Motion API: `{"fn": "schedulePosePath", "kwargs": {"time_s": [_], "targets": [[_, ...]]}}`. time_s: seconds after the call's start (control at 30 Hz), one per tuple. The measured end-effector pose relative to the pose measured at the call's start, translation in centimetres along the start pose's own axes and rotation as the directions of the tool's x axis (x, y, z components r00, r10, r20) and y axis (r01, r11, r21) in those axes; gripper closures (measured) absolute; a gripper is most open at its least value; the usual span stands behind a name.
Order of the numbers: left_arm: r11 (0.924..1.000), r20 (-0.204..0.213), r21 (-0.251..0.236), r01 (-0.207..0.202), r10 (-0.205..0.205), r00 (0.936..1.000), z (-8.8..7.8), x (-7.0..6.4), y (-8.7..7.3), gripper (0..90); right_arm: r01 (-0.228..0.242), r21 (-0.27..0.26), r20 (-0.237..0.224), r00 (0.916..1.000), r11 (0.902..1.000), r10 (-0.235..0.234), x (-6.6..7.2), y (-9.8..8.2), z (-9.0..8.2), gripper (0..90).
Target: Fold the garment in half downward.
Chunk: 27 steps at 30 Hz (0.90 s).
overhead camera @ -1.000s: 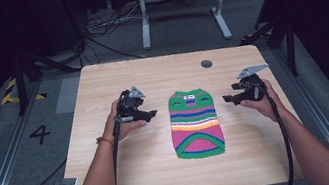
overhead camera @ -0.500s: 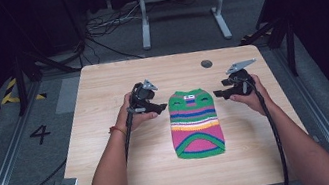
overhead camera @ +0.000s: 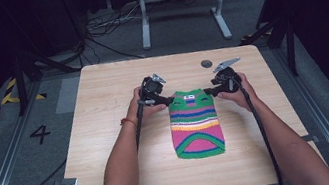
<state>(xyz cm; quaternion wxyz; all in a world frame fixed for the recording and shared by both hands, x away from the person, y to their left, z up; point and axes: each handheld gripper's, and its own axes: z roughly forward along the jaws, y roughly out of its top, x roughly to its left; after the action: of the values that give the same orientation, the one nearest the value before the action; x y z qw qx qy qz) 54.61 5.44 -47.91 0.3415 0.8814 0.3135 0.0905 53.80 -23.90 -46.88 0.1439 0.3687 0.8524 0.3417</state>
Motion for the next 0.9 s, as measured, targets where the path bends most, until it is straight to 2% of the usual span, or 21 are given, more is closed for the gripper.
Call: {"fn": "schedulePosePath", "kwargs": {"time_s": [0.03, 0.17, 0.23, 0.33, 0.4, 0.43, 0.47, 0.5, 0.57, 0.6, 0.73, 0.9], "targets": [[1.0, 0.003, 0.0, 0.004, -0.004, 1.0, 0.2, 0.0, 0.1, 35.2, 0.013, 0.005, 0.014, 0.9998, 0.9999, -0.013, 0.1, 0.1, 0.5, 45.7], [0.9995, -0.008, -0.007, 0.03, -0.03, 0.9995, 1.2, 0.1, 0.4, 40.1, 0.002, 0.012, 0.005, 1.0, 0.9999, -0.002, 0.1, 0.0, 1.2, 50.4], [0.999, -0.007, -0.012, 0.042, -0.042, 0.9991, 1.6, 0.2, 0.4, 42.3, -0.026, 0.002, -0.018, 0.9995, 0.9997, 0.026, -0.1, -0.2, 1.6, 51.7], [0.9985, -0.021, -0.008, 0.053, -0.054, 0.9983, 2.1, 0.3, 0.3, 47.9, -0.046, -0.012, -0.008, 0.9989, 0.9989, 0.046, -0.2, -0.3, 2.0, 52.4], [0.9975, -0.036, -0.005, 0.071, -0.071, 0.9968, 2.5, 0.3, 0.2, 48.0, -0.049, -0.016, 0.003, 0.9988, 0.9987, 0.049, -0.3, -0.3, 2.2, 54.0], [0.9959, -0.029, -0.017, 0.088, -0.089, 0.9956, 2.7, 0.4, 0.1, 47.6, -0.057, -0.017, 0.001, 0.9984, 0.9982, 0.057, -0.3, -0.3, 2.4, 54.5], [0.9959, -0.029, -0.017, 0.088, -0.089, 0.9956, 2.7, 0.4, 0.1, 46.9, -0.062, -0.013, -0.005, 0.998, 0.998, 0.062, -0.3, -0.4, 2.6, 54.5], [0.9932, -0.031, -0.026, 0.114, -0.115, 0.9929, 3.0, 0.4, -0.1, 45.5, -0.067, -0.006, -0.001, 0.9978, 0.9977, 0.067, -0.3, -0.5, 2.9, 54.5], [0.9928, -0.026, -0.029, 0.117, -0.117, 0.9928, 3.0, 0.5, -0.1, 45.5, -0.077, 0.005, -0.007, 0.997, 0.997, 0.077, -0.3, -0.7, 3.3, 55.0], [0.9929, -0.024, -0.028, 0.116, -0.117, 0.9929, 3.0, 0.5, -0.1, 45.4, -0.093, -0.007, -0.014, 0.9956, 0.9956, 0.093, -0.4, -0.7, 3.3, 55.3], [0.9955, -0.021, -0.022, 0.092, -0.092, 0.9955, 2.9, 0.3, 0.1, 43.9, -0.114, -0.005, -0.038, 0.9928, 0.9935, 0.114, -0.5, -0.9, 3.5, 56.9], [0.9949, -0.023, -0.034, 0.095, -0.096, 0.9951, 3.5, 0.0, 0.4, 39.5, -0.136, -0.01, -0.059, 0.9891, 0.9907, 0.135, -0.8, -1.1, 3.6, 59.5]]}}
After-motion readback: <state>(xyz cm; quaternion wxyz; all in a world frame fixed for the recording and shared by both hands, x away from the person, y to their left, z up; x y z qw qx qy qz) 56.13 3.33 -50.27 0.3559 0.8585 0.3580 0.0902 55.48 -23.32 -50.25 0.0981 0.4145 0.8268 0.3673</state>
